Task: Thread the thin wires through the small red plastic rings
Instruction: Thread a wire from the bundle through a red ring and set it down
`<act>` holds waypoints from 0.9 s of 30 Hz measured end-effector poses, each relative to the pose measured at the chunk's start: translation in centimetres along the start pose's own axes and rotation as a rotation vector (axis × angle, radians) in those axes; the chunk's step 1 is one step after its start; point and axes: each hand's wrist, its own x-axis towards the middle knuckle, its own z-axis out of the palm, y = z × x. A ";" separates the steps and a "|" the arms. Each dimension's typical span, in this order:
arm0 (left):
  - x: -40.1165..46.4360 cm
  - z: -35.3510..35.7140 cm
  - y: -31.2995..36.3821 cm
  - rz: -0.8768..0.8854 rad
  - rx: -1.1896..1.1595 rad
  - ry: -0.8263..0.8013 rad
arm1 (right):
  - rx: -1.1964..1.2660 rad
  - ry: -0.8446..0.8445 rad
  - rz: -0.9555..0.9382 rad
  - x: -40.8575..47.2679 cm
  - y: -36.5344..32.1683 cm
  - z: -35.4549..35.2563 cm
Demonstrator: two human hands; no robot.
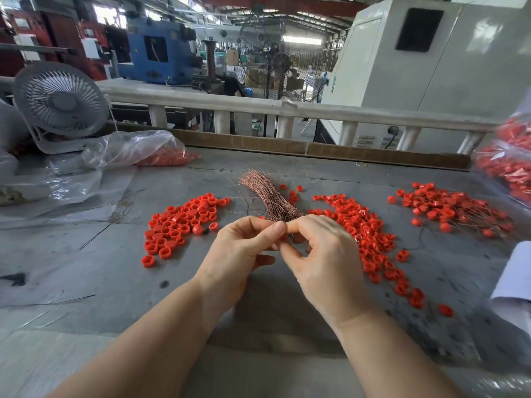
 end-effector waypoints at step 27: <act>0.1 0.5 -0.1 0.103 -0.088 -0.004 | 0.209 0.125 0.187 0.0 0.6 0.6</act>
